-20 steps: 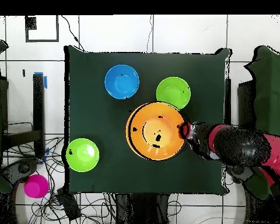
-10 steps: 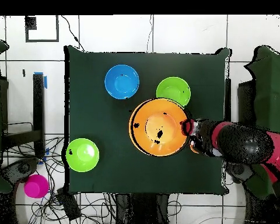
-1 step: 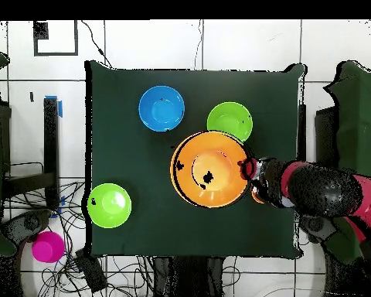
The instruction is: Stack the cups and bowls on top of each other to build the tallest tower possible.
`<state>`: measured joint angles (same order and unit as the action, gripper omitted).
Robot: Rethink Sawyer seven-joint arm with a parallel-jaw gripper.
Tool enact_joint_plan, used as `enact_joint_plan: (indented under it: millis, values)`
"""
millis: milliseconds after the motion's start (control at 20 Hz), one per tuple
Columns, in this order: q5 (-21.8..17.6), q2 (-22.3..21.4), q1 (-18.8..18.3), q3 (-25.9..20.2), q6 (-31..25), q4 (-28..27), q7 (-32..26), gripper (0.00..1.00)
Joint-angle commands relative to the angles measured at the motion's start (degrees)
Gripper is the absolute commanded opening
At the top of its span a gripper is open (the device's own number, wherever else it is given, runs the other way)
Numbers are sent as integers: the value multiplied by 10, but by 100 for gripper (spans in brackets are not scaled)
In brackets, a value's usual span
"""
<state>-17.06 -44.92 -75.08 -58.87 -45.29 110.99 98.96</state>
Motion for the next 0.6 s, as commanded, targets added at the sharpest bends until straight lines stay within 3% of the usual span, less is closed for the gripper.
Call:
enact_joint_plan:
  millis: [50, 600]
  values:
    - [-25, 31, 6, -11, -45, -22, -116, 0]
    - [-23, 50, 4, -17, -52, -26, -120, 0]
